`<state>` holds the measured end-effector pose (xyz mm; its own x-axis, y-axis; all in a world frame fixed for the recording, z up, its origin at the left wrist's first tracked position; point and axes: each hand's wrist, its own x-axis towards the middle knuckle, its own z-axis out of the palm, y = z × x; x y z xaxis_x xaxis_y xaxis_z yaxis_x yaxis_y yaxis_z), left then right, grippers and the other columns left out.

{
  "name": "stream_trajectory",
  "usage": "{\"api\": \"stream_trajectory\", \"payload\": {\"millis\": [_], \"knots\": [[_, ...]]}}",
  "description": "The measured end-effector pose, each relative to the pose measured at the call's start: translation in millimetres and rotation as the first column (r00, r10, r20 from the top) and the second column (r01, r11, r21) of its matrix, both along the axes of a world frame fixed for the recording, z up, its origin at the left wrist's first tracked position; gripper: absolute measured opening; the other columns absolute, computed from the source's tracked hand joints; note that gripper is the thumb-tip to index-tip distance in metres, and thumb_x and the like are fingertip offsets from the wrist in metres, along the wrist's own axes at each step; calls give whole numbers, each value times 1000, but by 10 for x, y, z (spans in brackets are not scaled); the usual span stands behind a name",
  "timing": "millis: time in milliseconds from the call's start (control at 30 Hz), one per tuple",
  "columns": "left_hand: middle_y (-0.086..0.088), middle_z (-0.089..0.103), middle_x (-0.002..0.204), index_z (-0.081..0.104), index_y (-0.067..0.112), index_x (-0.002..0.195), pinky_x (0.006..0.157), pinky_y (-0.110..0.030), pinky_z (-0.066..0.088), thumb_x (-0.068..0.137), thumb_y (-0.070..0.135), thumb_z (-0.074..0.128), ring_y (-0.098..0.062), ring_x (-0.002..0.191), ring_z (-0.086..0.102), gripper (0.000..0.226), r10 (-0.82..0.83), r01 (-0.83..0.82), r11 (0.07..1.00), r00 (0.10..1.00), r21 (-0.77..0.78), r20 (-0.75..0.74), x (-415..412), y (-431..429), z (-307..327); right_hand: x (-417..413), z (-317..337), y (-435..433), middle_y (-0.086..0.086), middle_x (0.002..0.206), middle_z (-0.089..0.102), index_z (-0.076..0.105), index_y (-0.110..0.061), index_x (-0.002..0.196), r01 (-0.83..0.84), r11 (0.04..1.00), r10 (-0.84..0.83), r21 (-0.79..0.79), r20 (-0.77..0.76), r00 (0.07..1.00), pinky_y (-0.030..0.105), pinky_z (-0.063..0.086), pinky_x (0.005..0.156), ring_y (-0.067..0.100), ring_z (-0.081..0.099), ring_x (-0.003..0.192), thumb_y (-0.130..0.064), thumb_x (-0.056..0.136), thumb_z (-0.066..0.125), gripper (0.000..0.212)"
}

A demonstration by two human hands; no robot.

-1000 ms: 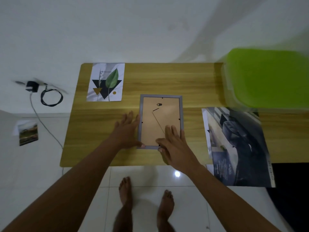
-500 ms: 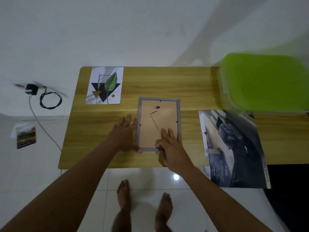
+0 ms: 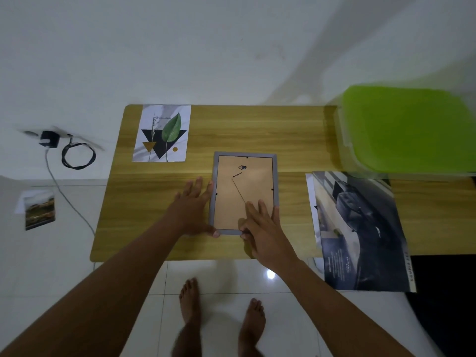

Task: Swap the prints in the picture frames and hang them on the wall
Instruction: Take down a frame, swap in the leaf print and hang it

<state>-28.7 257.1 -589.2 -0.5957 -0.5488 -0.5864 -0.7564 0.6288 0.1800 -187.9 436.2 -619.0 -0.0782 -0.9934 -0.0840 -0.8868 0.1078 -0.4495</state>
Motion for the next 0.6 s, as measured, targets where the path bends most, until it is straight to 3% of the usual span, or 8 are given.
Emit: {"api": "stream_trajectory", "payload": {"millis": [100, 200, 300, 433, 600], "knots": [[-7, -26, 159, -20, 28, 152, 118, -54, 3, 60, 72, 73, -31, 146, -23, 138, -4, 4, 1000, 1000, 5, 13, -9, -3, 14, -60, 31, 30, 15, 157, 31, 55, -22, 116, -15, 1000, 14, 21, 10, 1000, 65, 11, 117, 41, 18, 148, -29, 98, 50, 20], [-7, -20, 161, -17, 28, 153, 120, -53, 8, 60, 73, 73, -31, 148, -17, 137, -13, 13, 1000, 1000, -5, 17, -10, -47, 64, -247, 150, -21, 11, 160, 24, 38, -24, 141, 58, 997, -60, 42, 37, 998, 53, 12, 121, 29, 16, 150, -47, 100, 45, 48], [-12, -14, 162, -14, 30, 153, 120, -52, 10, 60, 71, 75, -34, 149, -11, 134, -32, 32, 998, 999, -50, 11, -26, -126, 103, -553, 233, -193, 12, 159, 25, 28, -18, 148, 206, 977, -208, 60, 22, 978, 53, 18, 119, 29, 18, 148, -44, 102, 43, 55], [-13, -23, 159, -18, 31, 152, 117, -59, 6, 60, 68, 77, -37, 147, -17, 137, -31, 32, 998, 999, -47, 37, -52, -182, 58, -850, 276, -464, 9, 164, 12, 19, -11, 155, 299, 931, -315, 209, 49, 948, 44, 10, 122, 24, 6, 152, -42, 105, 37, 62], [-13, -26, 158, -23, 33, 149, 114, -64, 7, 57, 68, 78, -38, 146, -19, 142, -41, 42, 999, 998, -28, 46, -53, -198, 34, -839, 315, -547, 13, 142, 48, 41, -7, 144, 289, 947, -293, 143, 7, 956, 49, 34, 106, 35, 44, 127, -22, 102, 44, 44]]}}
